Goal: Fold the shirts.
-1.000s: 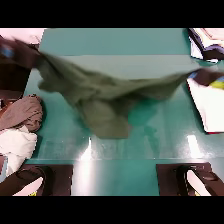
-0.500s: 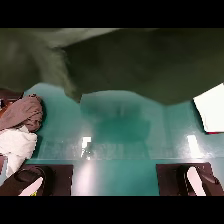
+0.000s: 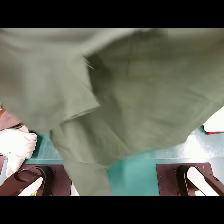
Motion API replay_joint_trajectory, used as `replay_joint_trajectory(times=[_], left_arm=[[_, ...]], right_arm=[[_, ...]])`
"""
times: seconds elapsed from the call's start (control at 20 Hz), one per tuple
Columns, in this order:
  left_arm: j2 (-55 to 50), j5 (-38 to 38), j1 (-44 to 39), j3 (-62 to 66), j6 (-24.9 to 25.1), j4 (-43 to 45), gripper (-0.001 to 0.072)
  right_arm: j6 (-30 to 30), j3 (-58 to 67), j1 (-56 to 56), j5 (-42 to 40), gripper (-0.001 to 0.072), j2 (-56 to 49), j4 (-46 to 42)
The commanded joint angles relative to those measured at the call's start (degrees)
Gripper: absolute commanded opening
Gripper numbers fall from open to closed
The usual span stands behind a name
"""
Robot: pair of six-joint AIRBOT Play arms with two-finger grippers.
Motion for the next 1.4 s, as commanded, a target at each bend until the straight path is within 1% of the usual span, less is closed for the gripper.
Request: replay_joint_trajectory(times=[0.0,0.1,0.15,0.3,0.35,0.4,0.5,0.55,0.6,0.65,0.7,0.75,0.8,0.85,0.95,1.0,1.1,1.2,1.35], left_arm=[[-8.15,-2.05,0.04,-14.03,3.08,1.36,0.0025],[-15.80,-0.22,0.04,-19.08,3.39,1.38,0.0026],[-19.71,1.51,0.04,-20.33,3.39,1.40,0.0026],[-30.75,10.14,1.18,-20.55,2.95,1.49,0.0027],[-33.27,12.94,2.23,-20.52,1.22,1.05,0.0027],[-34.93,14.73,3.39,-20.52,-0.37,1.05,0.0028],[-36.28,16.61,6.05,-20.37,-1.20,1.03,0.0029],[-36.33,17.09,7.37,-19.98,-1.20,0.83,0.0148],[-36.30,16.94,8.57,-19.26,-1.25,0.81,0.0444],[-36.30,16.15,9.68,-18.12,-1.27,0.44,0.0541],[-36.30,14.23,10.86,-16.65,-1.22,-0.07,0.0542],[-36.28,11.47,12.28,-15.08,-1.20,-0.42,0.0542],[-36.02,8.11,13.97,-13.73,-1.22,-0.66,0.0541],[-35.45,4.79,16.04,-13.22,-1.22,-2.32,0.0541],[-33.64,-0.50,20.85,-14.60,-1.11,-8.22,0.0541],[-32.09,-1.14,23.10,-17.25,-0.22,-11.65,0.0541],[-26.84,-0.72,26.86,-27.23,2.45,-18.18,0.0541],[-20.55,0.31,28.59,-39.12,4.68,-20.22,0.0542],[-11.65,3.52,28.72,-57.18,6.19,-21.20,0.0541]], right_arm=[[1.66,-9.42,10.71,4.68,0.0017,-9.38,-8.33],[1.66,-15.54,17.38,3.02,0.0017,-15.34,-15.74],[1.64,-17.97,19.91,0.35,0.0017,-18.47,-17.29],[1.68,-22.08,24.41,-12.26,0.0019,-25.94,-17.59],[1.70,-22.21,25.27,-16.20,0.0019,-28.22,-17.57],[2.03,-22.08,25.81,-19.21,0.0019,-29.88,-17.51],[2.86,-21.53,26.49,-24.09,0.0030,-32.06,-17.53],[2.93,-20.59,26.53,-25.03,0.0178,-32.74,-17.57],[2.93,-18.99,26.47,-25.22,0.0440,-33.48,-17.59],[2.93,-17.03,26.05,-24.13,0.0484,-34.07,-17.55],[2.93,-14.82,25.59,-22.23,0.0474,-34.34,-17.57],[2.89,-12.94,25.09,-19.78,0.0417,-34.12,-17.57],[2.03,-11.56,24.96,-17.33,0.0344,-33.66,-17.62],[-0.20,-10.64,24.24,-14.47,0.0283,-32.83,-17.57],[-2.05,-10.51,23.76,-8.63,0.0283,-30.71,-17.53],[-2.80,-10.51,23.76,-5.55,0.0283,-29.90,-17.55],[-3.74,-10.58,23.96,0.11,0.0283,-28.61,-17.53],[-3.76,-10.58,25.18,2.10,0.0283,-27.74,-17.55],[-3.76,-10.56,27.56,2.08,0.0283,-26.82,-17.57]])
